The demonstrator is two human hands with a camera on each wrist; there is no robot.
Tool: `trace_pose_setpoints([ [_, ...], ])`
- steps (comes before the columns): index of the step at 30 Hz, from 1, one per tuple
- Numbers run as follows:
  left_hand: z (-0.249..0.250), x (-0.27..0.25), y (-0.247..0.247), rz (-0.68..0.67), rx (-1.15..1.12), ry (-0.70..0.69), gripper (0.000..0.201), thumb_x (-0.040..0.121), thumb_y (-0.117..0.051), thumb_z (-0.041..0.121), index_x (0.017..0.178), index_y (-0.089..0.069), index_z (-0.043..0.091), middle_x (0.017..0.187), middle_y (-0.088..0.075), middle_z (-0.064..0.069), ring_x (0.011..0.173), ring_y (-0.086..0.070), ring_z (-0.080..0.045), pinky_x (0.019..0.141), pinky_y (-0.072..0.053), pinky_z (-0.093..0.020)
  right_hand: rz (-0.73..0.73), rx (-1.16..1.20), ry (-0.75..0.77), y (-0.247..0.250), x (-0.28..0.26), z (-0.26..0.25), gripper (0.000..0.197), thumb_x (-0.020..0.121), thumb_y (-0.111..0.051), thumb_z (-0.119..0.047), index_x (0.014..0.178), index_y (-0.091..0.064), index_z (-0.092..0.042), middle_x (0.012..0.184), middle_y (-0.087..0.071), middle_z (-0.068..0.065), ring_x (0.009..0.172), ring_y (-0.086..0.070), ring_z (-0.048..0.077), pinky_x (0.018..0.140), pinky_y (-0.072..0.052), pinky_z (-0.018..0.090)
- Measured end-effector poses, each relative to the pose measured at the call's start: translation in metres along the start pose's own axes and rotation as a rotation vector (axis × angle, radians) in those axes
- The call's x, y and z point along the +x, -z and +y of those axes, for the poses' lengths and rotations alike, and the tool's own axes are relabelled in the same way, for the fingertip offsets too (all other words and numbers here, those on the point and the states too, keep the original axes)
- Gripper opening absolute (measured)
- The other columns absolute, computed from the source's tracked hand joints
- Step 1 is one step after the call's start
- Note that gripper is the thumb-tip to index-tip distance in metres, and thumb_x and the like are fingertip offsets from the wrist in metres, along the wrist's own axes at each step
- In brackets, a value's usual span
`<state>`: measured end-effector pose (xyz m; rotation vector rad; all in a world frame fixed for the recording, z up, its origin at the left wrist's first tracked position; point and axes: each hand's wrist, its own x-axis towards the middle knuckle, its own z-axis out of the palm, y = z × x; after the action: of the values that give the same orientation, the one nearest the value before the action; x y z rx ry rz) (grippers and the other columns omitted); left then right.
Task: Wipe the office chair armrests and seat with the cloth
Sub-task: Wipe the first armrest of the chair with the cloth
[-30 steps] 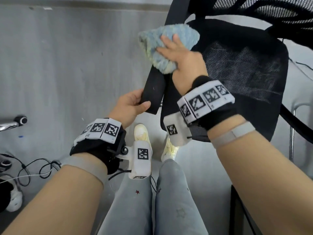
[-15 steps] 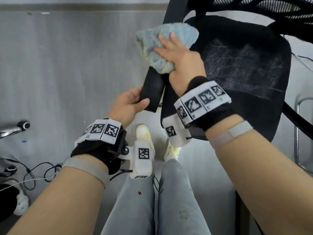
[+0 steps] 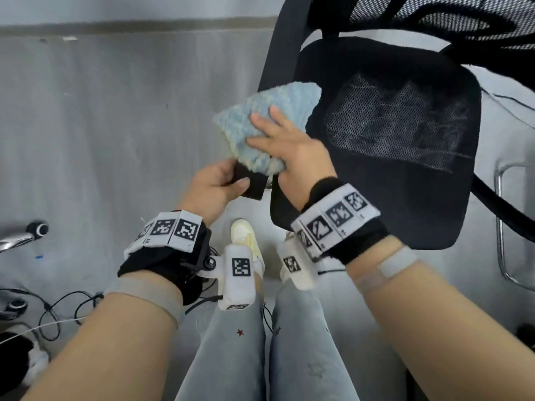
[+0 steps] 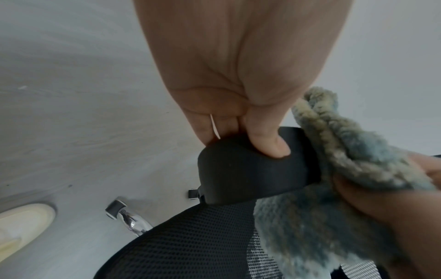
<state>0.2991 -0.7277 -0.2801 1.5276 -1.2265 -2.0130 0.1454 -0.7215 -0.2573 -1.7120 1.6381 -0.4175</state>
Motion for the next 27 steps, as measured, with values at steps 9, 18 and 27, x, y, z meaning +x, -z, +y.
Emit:
trace_pose_setpoints([
  [9, 0.005, 0.008, 0.009, -0.058, 0.059, 0.01, 0.043, 0.085, -0.045, -0.007, 0.124, -0.049, 0.01, 0.094, -0.069, 0.014, 0.083, -0.065, 0.007, 0.076, -0.048, -0.009, 0.019, -0.229, -0.213, 0.065, 0.104, 0.02, 0.07, 0.078, -0.034, 0.016, 0.134, -0.035, -0.026, 0.155, -0.015, 0.0, 0.142, -0.011, 0.024, 0.115, -0.013, 0.032],
  [18, 0.007, 0.013, 0.016, -0.137, 0.046, 0.07, 0.05, 0.082, -0.047, -0.012, 0.122, -0.046, 0.018, 0.085, -0.071, 0.021, 0.08, -0.064, 0.01, 0.072, -0.047, -0.006, 0.001, -0.16, -0.056, 0.032, 0.049, 0.006, 0.078, 0.069, -0.031, 0.024, 0.128, -0.043, -0.025, 0.152, -0.023, -0.001, 0.143, -0.006, 0.021, 0.102, -0.018, 0.014],
  [27, 0.01, 0.002, 0.014, -0.034, 0.178, 0.128, 0.04, 0.076, -0.055, -0.012, 0.115, -0.054, -0.002, 0.09, -0.062, 0.004, 0.073, -0.062, 0.004, 0.066, -0.047, -0.006, 0.035, 0.21, 0.026, -0.015, -0.034, -0.008, 0.057, 0.065, -0.039, 0.02, 0.108, -0.062, -0.01, 0.132, -0.054, 0.009, 0.133, -0.022, 0.014, 0.109, -0.018, 0.012],
])
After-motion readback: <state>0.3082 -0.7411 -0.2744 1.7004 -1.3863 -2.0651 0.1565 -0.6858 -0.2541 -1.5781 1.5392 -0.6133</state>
